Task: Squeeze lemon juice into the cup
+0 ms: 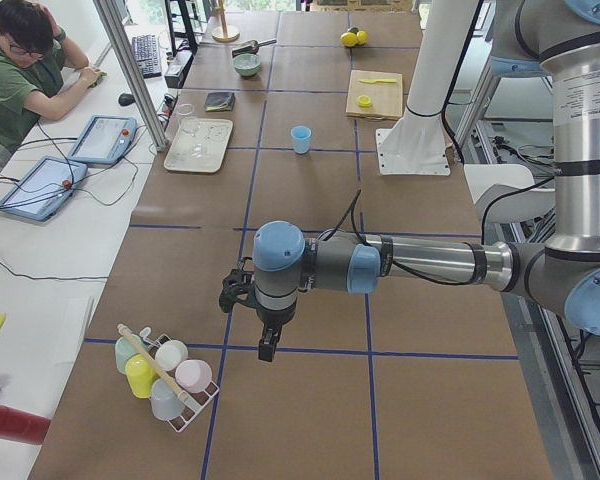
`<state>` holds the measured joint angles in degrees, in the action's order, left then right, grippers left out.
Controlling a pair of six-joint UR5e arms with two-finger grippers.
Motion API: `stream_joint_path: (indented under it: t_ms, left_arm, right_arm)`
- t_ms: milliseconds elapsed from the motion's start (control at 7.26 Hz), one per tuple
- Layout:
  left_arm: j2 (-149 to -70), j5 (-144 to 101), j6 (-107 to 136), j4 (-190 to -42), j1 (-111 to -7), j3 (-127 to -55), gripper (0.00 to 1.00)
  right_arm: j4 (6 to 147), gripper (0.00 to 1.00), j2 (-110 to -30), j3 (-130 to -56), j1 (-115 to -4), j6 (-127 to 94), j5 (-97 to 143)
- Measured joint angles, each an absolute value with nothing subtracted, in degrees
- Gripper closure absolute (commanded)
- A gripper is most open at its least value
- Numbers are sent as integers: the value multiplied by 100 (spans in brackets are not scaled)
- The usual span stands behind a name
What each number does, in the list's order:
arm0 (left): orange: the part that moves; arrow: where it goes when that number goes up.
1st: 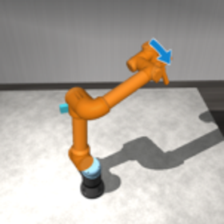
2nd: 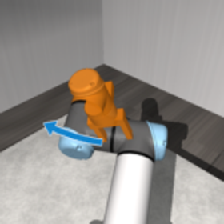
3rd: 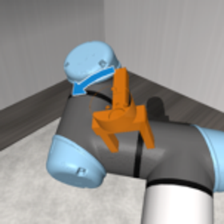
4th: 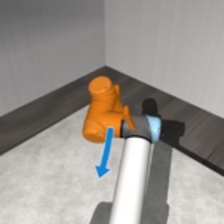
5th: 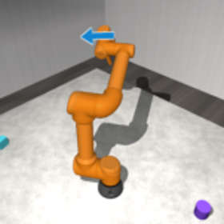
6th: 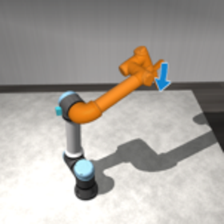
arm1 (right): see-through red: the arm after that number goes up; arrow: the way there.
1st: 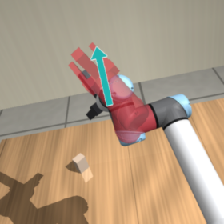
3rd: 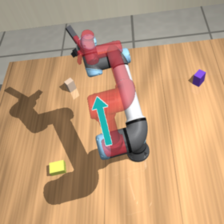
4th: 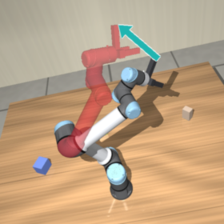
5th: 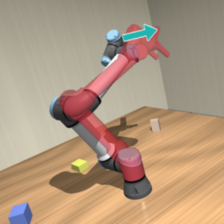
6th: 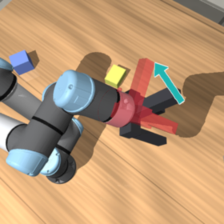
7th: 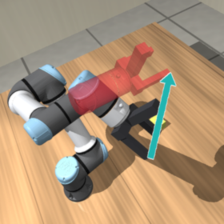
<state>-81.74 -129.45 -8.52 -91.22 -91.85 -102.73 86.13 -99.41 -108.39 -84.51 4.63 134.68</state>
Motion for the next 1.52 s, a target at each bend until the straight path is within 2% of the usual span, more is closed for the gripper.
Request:
stream_joint_path:
  t_ms: [413,827,1515]
  left_arm:
    - [-8212,-12970,-853,-9190,-9174,-10356,0]
    - [-8223,-13215,-853,-9274,-9155,-10460,0]
    - [-8227,-13245,-852,-9388,-9150,-10546,0]
  right_arm:
    - [8478,0,-9766,-10914,-8404,-226,13596]
    - [7113,0,-10050,-11204,-7811,-896,13538]
    - [6830,0,-10390,-12901,-4457,-5030,11656]
